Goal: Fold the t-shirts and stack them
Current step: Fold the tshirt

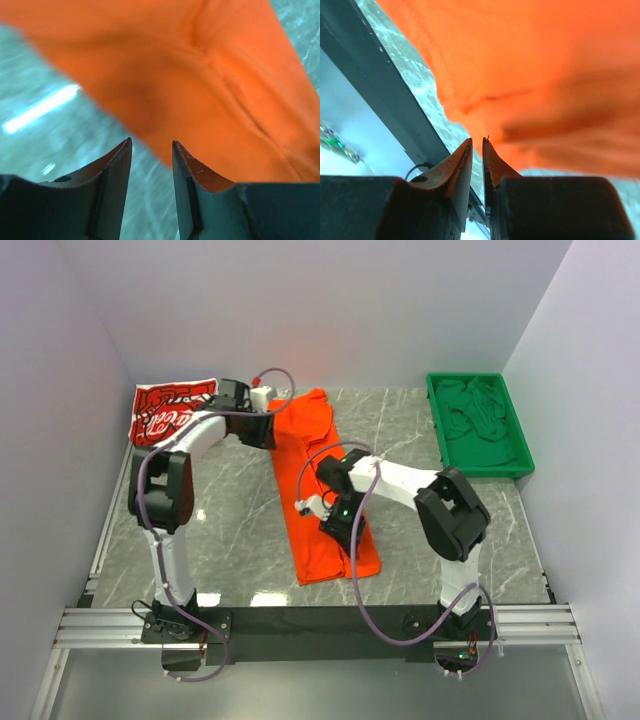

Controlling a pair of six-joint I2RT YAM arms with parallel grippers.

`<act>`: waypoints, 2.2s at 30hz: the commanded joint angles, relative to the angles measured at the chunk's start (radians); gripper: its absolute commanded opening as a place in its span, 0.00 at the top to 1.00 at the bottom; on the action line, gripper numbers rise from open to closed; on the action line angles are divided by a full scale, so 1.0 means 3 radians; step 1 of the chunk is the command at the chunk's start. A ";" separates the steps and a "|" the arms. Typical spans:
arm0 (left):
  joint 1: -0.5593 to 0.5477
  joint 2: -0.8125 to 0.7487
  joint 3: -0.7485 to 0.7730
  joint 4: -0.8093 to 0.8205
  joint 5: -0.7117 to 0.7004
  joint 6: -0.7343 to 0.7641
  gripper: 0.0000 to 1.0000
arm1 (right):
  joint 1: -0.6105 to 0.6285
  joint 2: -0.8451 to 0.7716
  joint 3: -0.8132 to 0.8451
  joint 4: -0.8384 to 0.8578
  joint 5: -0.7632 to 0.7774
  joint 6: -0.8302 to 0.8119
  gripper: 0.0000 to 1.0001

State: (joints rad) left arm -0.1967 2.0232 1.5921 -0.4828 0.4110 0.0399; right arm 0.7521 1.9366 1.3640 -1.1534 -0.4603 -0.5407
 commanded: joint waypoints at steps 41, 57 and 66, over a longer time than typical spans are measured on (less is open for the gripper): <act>0.0246 -0.2575 -0.2196 0.0537 0.1278 0.1395 0.34 | -0.0100 -0.2389 -0.2049 0.2018 0.0649 -0.0968 0.57; -0.1543 -0.3514 -0.3875 0.0862 0.0395 0.2577 0.36 | 0.0382 -0.2427 -0.2951 0.3379 0.0869 -0.1915 0.52; -0.1906 -0.2782 -0.3809 0.1205 0.0103 0.2807 0.44 | 0.0402 -0.2109 -0.2844 0.3237 0.0890 -0.2104 0.58</act>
State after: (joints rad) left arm -0.7551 1.1332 0.4286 -0.1814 0.4885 0.8375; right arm 0.8639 1.2621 0.4866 -0.1570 -0.2039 -1.1370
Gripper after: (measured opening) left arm 0.572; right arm 0.435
